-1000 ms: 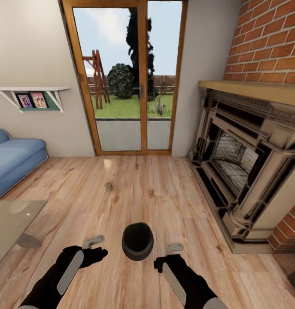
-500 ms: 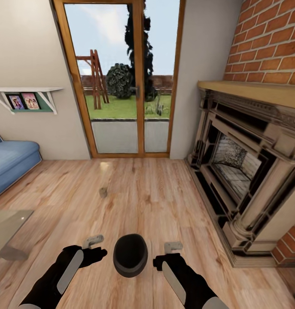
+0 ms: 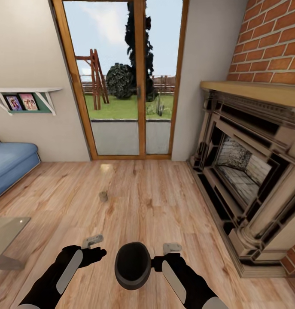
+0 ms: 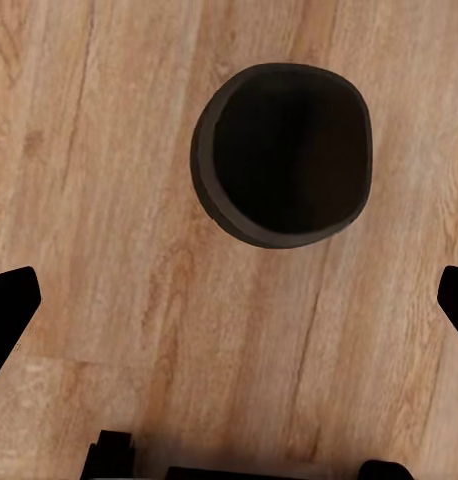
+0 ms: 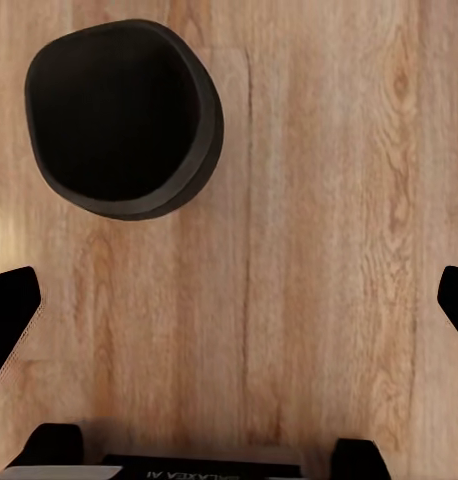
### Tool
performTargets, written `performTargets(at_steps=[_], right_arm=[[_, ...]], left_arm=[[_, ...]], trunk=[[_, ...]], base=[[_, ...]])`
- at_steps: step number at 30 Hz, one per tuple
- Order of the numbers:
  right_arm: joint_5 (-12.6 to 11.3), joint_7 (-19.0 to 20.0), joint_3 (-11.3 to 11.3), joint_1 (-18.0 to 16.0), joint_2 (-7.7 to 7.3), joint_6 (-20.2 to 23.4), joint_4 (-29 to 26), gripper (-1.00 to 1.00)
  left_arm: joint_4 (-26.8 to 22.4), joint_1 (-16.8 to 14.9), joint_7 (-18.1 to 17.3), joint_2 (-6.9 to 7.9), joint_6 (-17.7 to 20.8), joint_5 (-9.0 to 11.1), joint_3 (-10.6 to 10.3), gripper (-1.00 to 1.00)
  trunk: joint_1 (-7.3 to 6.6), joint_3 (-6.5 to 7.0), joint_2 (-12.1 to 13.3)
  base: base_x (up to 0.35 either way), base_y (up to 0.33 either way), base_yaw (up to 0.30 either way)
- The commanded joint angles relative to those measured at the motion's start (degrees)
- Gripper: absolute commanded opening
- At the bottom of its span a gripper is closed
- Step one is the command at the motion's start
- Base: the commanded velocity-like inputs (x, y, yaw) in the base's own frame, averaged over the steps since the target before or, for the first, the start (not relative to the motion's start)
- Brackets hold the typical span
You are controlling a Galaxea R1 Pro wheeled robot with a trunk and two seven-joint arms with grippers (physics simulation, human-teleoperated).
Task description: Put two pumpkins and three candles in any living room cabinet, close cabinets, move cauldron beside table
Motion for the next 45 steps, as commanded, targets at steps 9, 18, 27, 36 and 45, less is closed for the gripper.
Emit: performTargets(at_steps=[9, 18, 27, 36, 45], right_arm=[[-0.9, 5.2, 0.2, -0.1, 0.03, -0.3, 0.5, 1.0], [-1.0, 7.3, 0.1, -0.1, 0.03, -0.3, 0.7, 1.0], [-1.0, 7.3, 0.1, -0.1, 0.0, -0.4, 0.8, 1.0], [-1.0, 7.4, 0.1, -0.1, 0.06, -0.4, 0.8, 1.0], [-1.4, 7.6, 0.1, -0.1, 0.08, -0.7, 0.8, 1.0]], left_arm=[[0.0, 0.0, 0.4, -0.22, 0.1, 0.6, -0.3, 1.0], [0.0, 0.0, 0.4, -0.13, 0.1, 0.8, -0.3, 1.0], [0.1, 0.0, 0.3, 0.21, 0.1, 0.7, -0.3, 1.0], [0.1, 0.0, 0.4, -0.3, 0.1, -1.2, -2.2, 1.0], [0.1, 0.0, -0.3, -0.43, 0.2, -3.1, -3.5, 1.0]], trunk=[[0.02, -0.06, 0.0], [0.02, -0.06, 0.0], [0.02, -0.06, 0.0], [0.02, -0.06, 0.0], [1.34, -1.14, -2.4]], base=[[0.147, 0.028, 0.0], [0.059, 0.015, 0.0], [0.138, 0.068, 0.0], [0.074, 0.047, 0.0], [0.001, 0.001, 0.0]])
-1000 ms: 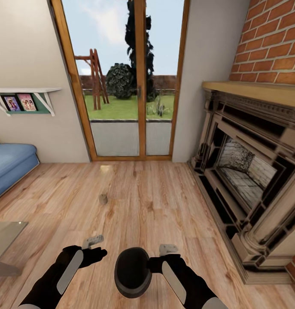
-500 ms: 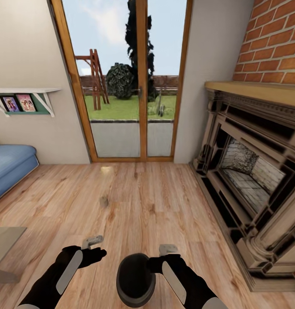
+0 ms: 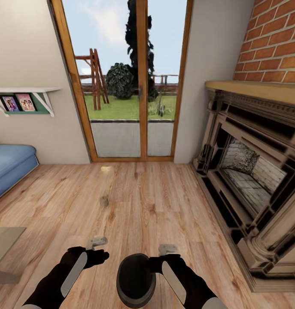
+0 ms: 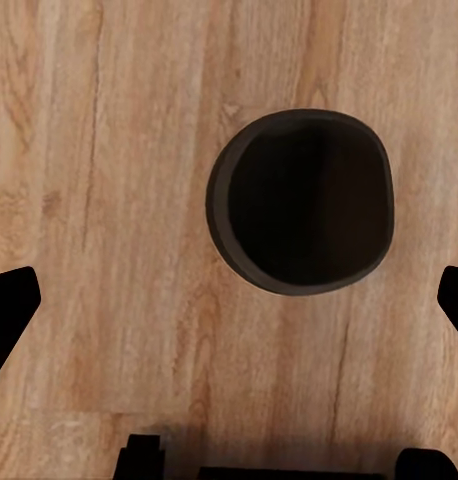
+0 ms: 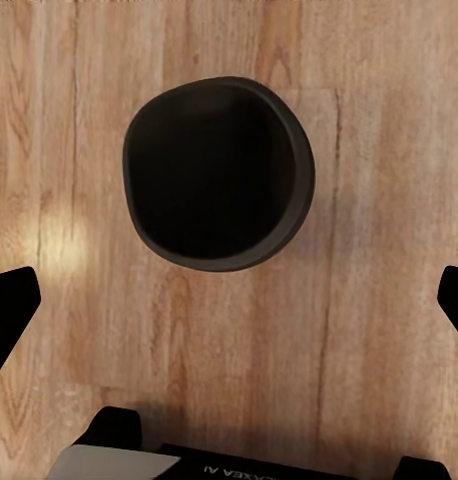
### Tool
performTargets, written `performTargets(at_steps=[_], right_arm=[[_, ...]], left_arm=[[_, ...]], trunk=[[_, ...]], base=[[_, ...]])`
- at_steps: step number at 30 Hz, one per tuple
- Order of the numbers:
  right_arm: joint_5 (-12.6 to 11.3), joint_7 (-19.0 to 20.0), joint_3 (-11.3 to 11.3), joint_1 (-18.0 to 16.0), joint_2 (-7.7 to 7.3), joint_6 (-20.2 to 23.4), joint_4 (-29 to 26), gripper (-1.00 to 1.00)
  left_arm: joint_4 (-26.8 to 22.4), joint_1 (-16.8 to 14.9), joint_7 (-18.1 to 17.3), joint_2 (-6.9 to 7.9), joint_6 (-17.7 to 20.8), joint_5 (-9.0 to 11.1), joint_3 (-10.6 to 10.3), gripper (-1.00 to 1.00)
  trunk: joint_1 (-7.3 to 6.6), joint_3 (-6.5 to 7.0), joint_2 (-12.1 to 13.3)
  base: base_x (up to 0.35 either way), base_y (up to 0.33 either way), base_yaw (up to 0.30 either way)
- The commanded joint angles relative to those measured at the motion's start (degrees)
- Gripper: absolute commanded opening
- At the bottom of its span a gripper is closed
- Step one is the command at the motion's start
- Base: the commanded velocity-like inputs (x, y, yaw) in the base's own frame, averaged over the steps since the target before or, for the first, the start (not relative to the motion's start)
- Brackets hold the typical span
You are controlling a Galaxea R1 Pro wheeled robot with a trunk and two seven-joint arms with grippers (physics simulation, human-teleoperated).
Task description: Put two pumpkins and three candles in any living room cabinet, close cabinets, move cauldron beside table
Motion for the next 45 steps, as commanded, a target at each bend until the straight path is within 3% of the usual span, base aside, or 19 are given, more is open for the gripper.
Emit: performTargets(at_steps=[1, 6, 10, 16, 20, 45], right_arm=[[-0.9, -0.5, 0.2, 0.0, -0.03, 0.0, -0.1, 1.0], [-1.6, -0.2, 0.2, 0.0, -0.03, -0.7, -0.1, 1.0], [-1.7, -0.1, 0.2, 0.0, -0.04, -0.8, -0.1, 1.0], [-1.7, -0.1, 0.3, 0.0, -0.03, -0.8, -0.1, 1.0], [-1.8, -0.1, 0.3, 0.0, -0.03, -0.8, -0.1, 1.0], [-1.6, -0.1, 0.7, 0.0, -0.12, -2.5, -0.7, 1.0]], left_arm=[[-0.1, 0.0, 0.5, 0.07, 0.1, 0.6, -0.4, 1.0], [-0.1, 0.0, 0.4, 0.06, 0.2, 0.7, -2.7, 1.0], [0.0, -0.1, 0.0, 0.06, 0.6, 1.2, -3.2, 1.0], [1.7, -0.4, -6.3, 0.41, 1.1, 0.9, -3.4, 1.0], [3.0, -0.8, -7.7, 0.5, 1.1, 0.7, -3.3, 1.0], [3.4, -0.9, -7.5, 0.27, 0.9, 0.2, -3.1, 1.0]], trunk=[[0.23, -0.25, -0.5], [1.33, -1.14, -2.5], [2.21, -1.86, -4.1], [3.52, -2.94, -6.5], [4.4, -3.66, -8.1], [9.89, -8.15, -18.1]], base=[[0.0, 0.0, 0.0], [0.0, 0.0, 0.0], [0.0, 0.0, 0.0], [0.0, 0.0, 0.0], [0.0, 0.0, 0.0], [0.0, 0.0, 0.0]])
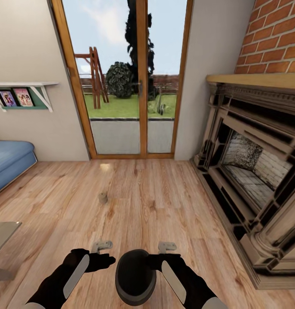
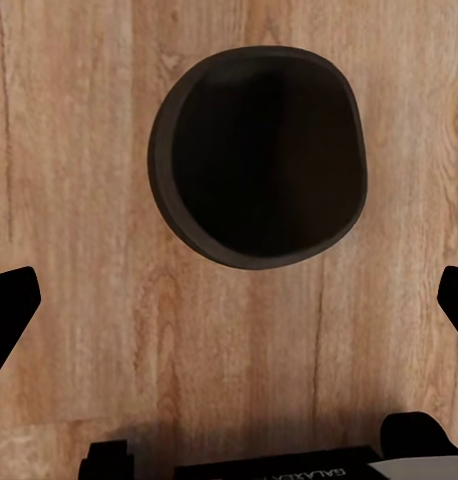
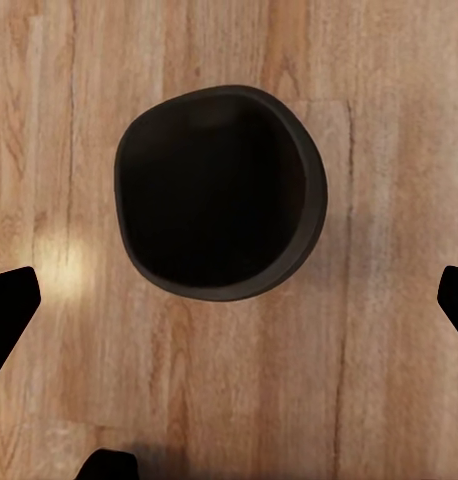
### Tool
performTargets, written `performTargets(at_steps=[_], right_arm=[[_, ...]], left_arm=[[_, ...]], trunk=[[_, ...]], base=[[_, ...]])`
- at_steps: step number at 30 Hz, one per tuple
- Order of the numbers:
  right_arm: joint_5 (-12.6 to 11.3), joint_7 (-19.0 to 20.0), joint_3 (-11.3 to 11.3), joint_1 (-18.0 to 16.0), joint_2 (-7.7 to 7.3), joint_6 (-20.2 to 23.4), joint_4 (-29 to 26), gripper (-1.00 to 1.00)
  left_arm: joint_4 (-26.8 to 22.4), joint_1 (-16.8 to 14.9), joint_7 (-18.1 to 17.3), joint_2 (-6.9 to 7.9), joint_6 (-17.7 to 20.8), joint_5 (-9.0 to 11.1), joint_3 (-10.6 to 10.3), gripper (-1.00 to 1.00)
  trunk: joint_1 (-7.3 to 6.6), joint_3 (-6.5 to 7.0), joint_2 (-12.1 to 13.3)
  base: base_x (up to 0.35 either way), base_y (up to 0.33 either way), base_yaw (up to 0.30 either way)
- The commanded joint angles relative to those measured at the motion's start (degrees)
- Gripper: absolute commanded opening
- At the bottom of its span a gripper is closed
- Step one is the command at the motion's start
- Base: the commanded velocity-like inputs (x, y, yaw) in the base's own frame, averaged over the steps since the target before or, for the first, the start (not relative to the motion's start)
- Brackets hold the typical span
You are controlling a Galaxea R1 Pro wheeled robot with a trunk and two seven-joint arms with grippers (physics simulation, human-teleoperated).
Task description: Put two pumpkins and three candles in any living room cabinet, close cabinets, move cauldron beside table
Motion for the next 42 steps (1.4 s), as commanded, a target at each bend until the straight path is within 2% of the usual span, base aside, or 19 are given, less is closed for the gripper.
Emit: performTargets(at_steps=[1, 42], right_arm=[[-0.6, -0.6, 0.2, 0.0, -0.03, 0.1, -0.1, 1.0], [-0.6, -0.6, 0.3, 0.0, -0.24, 0.1, 0.1, 1.0]], left_arm=[[-0.1, 0.0, 0.5, 0.06, 0.2, 0.6, -0.2, 1.0], [-0.1, 0.0, 0.5, -0.13, 0.2, 0.6, -0.2, 1.0]], trunk=[[0.22, -0.24, -0.4], [9.23, -7.6, -16.9]], base=[[0.0, 0.0, 0.0], [0.0, 0.0, 0.0]])
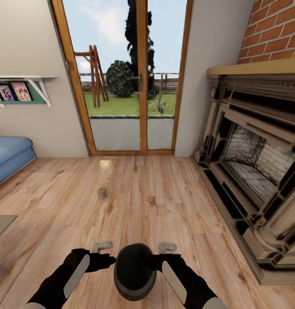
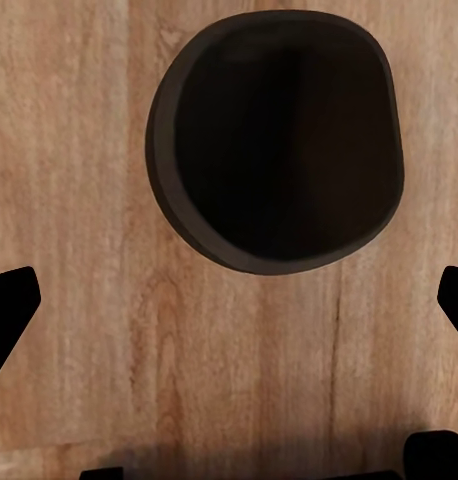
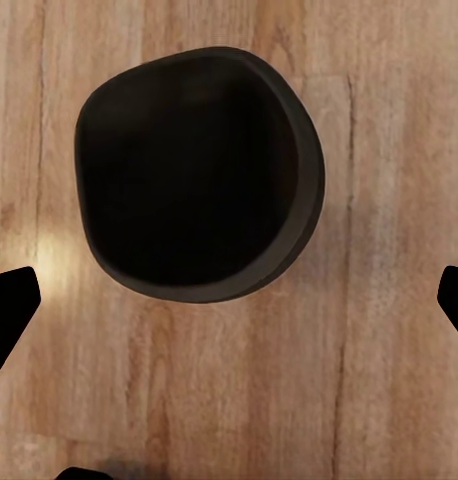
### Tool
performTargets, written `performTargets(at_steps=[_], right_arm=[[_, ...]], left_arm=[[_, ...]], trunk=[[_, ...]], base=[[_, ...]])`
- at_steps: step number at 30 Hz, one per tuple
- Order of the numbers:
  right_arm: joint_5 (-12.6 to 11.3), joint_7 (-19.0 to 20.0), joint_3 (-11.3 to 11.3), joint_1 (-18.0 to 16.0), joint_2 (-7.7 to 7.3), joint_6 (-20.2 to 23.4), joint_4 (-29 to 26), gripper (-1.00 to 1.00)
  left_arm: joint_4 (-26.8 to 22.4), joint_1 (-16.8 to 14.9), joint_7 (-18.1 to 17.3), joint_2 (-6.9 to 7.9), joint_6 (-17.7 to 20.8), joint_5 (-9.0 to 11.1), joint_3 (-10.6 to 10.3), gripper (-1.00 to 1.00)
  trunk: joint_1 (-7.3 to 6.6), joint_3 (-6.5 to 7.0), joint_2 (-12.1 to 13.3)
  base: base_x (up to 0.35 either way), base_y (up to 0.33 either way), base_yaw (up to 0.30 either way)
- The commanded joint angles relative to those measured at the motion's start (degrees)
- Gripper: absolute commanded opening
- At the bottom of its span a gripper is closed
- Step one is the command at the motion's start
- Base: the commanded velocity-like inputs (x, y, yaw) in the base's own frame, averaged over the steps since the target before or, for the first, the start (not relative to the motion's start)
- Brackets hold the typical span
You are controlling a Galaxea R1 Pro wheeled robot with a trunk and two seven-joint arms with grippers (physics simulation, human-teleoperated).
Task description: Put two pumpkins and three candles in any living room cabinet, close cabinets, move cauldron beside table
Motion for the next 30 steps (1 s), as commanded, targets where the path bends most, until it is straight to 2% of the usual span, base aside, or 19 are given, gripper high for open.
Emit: performTargets(at_steps=[1, 30], right_arm=[[-0.6, -0.6, 0.2, 0.0, -0.02, 0.1, 0.1, 1.0], [-0.7, -1.2, 0.0, 0.0, 0.17, 0.1, 0.3, 1.0]], left_arm=[[-0.1, 0.0, 0.5, 0.06, 0.2, 0.6, -0.2, 1.0], [-0.1, 0.0, 0.0, 0.13, -0.3, 0.6, -0.2, 1.0]], trunk=[[0.22, -0.24, -0.4], [6.59, -5.44, -12.1]], base=[[0.0, 0.0, 0.0], [0.0, 0.0, 0.0]])
